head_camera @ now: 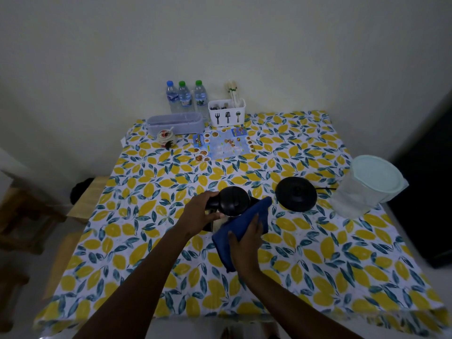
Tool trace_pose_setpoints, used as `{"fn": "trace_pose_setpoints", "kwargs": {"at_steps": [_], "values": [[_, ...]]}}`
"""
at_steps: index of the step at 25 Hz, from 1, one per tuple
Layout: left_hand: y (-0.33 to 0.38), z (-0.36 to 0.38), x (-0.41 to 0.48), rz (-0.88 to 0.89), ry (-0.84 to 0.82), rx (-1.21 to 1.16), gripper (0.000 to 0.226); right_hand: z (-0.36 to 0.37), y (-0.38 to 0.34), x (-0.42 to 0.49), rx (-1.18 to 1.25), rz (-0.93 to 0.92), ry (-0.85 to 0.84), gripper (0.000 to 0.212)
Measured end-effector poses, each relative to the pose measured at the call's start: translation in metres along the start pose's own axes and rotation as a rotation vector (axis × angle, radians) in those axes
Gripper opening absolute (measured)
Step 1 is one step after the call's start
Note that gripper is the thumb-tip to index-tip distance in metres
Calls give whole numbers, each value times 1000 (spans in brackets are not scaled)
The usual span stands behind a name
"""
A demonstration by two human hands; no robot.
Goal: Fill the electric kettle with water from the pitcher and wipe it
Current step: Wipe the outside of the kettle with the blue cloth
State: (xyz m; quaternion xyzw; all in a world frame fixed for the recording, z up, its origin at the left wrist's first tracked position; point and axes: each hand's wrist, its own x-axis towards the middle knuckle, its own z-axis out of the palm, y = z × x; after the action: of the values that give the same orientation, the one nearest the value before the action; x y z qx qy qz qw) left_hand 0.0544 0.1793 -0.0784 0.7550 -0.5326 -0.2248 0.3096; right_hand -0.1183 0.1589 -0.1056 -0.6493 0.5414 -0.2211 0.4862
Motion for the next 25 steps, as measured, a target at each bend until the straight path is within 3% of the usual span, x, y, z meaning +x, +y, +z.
{"fn": "trace_pose_setpoints", "kwargs": {"at_steps": [4,9,14,17,21,25], "values": [[-3,3,0,3,6,-15,67,10,-5,-7,-22,46,16,95],[-3,1,0,4,16,-30,70,6,45,-1,-46,74,-95,96],[-2,1,-2,31,37,-68,65,-18,42,2,-111,-85,-43,72],[-4,2,-2,28,38,-85,65,-15,29,1,-103,-203,-41,72],[-7,2,0,33,25,-107,62,-10,30,8,-126,-94,-83,78],[-5,3,-4,-1,62,-160,63,-25,60,23,-288,-120,-131,74]]}}
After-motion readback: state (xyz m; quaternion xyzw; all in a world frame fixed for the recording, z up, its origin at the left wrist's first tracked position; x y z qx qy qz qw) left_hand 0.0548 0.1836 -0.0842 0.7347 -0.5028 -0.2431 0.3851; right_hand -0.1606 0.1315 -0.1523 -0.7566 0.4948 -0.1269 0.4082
